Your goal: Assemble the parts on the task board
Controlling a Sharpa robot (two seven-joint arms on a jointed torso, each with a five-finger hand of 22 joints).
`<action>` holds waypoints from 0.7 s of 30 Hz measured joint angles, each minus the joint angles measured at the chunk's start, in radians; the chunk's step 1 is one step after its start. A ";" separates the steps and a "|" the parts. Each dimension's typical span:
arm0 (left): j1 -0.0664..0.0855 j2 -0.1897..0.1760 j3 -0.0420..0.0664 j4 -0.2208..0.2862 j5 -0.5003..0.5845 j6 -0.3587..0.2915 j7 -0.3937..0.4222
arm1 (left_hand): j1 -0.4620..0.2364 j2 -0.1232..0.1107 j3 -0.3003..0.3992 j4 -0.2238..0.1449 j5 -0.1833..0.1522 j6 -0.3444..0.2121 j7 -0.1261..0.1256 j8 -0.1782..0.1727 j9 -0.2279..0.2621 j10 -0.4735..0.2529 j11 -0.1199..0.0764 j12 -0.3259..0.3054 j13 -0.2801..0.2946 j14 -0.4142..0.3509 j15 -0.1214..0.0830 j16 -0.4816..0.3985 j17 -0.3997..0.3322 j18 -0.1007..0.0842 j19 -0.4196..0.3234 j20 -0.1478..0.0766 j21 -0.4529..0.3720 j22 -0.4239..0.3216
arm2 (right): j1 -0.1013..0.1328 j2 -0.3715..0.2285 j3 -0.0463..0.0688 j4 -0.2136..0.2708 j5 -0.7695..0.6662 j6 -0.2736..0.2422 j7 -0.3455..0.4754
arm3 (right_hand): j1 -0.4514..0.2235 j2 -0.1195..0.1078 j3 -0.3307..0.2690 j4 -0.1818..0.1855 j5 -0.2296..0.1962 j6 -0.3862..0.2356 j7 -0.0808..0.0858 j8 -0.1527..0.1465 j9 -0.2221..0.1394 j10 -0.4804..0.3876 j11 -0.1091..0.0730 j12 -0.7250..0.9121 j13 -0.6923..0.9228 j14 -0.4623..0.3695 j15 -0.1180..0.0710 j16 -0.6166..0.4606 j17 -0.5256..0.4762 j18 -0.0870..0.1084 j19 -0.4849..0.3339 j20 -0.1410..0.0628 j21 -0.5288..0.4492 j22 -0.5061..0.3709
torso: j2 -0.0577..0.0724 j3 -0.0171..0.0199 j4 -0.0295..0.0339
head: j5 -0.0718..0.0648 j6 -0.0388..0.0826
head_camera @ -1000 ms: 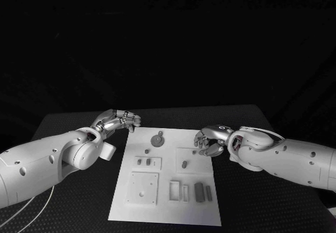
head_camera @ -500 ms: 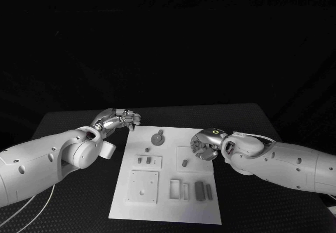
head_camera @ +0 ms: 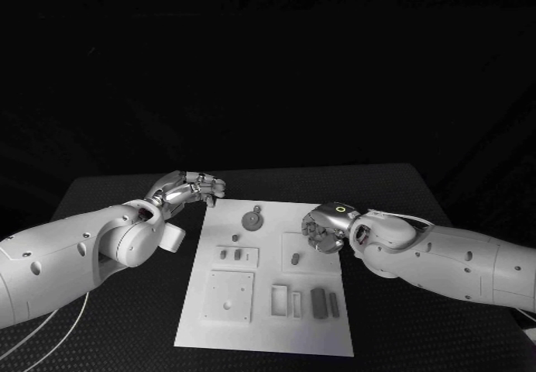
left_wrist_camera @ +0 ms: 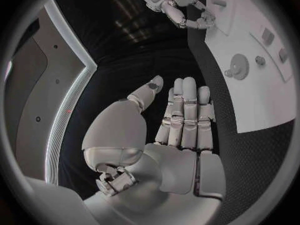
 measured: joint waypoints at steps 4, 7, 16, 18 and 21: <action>0.000 -0.001 0.000 0.000 0.001 0.002 -0.001 | 0.000 0.000 0.000 0.000 0.000 0.000 0.000 0.000 0.000 0.000 0.000 0.000 0.000 0.000 0.000 0.000 0.000 0.000 0.000 0.000 -0.004 0.000 | -0.006 0.004 0.002 -0.003 -0.014 -0.013 -0.005 | -0.003 0.008 0.005 -0.005 0.000 0.026 -0.004 0.011 0.005 0.028 -0.010 -0.004 0.010 0.017 -0.010 0.025 0.019 -0.001 0.024 -0.011 0.019 0.015 | 0.000 0.0001 -0.0007 | 0.001 -0.002; 0.000 -0.001 0.000 0.000 0.002 0.003 -0.001 | 0.000 0.000 0.000 0.000 0.000 0.000 0.000 0.000 0.000 0.000 0.000 0.000 0.000 0.000 0.000 0.000 0.000 0.000 0.000 0.000 -0.004 0.000 | -0.009 0.006 0.002 -0.005 -0.030 -0.023 -0.011 | -0.001 0.015 0.005 -0.013 0.000 0.050 -0.012 0.023 0.008 0.052 -0.018 0.002 0.019 0.029 -0.021 0.046 0.035 -0.001 0.044 -0.020 0.035 0.028 | 0.000 0.0005 -0.0013 | 0.002 -0.004; 0.000 -0.003 0.000 0.000 0.002 0.007 -0.002 | -0.003 -0.003 0.000 0.000 0.000 -0.004 0.004 0.000 0.000 0.000 0.000 0.000 0.000 0.000 0.000 0.000 0.000 0.000 0.000 0.000 -0.004 0.000 | -0.013 0.010 0.000 -0.003 -0.082 -0.033 -0.026 | 0.001 0.038 0.027 -0.045 0.000 0.095 -0.033 0.035 0.012 0.103 -0.042 0.009 0.043 0.048 -0.034 0.082 0.065 -0.002 0.068 -0.038 0.061 0.056 | 0.000 0.0012 -0.0015 | 0.001 -0.010; 0.000 -0.003 0.000 -0.001 0.003 0.007 -0.002 | -0.004 -0.004 0.000 0.000 0.000 -0.004 0.004 0.000 0.000 0.000 0.000 0.000 0.000 0.000 0.000 0.000 0.000 0.000 0.000 0.000 -0.004 0.000 | -0.013 0.010 0.000 -0.002 -0.092 -0.032 -0.028 | 0.001 0.038 0.028 -0.046 0.000 0.098 -0.033 0.035 0.012 0.103 -0.042 0.009 0.049 0.048 -0.034 0.086 0.065 -0.002 0.068 -0.038 0.062 0.059 | 0.000 0.0012 -0.0016 | 0.000 -0.011; 0.000 -0.004 0.000 -0.001 0.003 0.007 -0.002 | -0.004 -0.004 0.000 0.000 0.000 -0.005 0.003 0.000 0.000 -0.003 0.003 0.000 0.000 0.000 0.000 -0.004 0.000 0.000 0.000 0.000 -0.004 0.000 | -0.013 0.010 -0.001 0.000 -0.108 -0.032 -0.032 | 0.001 0.038 0.033 -0.059 0.000 0.104 -0.034 0.035 0.011 0.105 -0.040 0.009 0.051 0.048 -0.034 0.086 0.067 -0.002 0.068 -0.038 0.062 0.060 | -0.001 0.0012 -0.0018 | -0.001 -0.013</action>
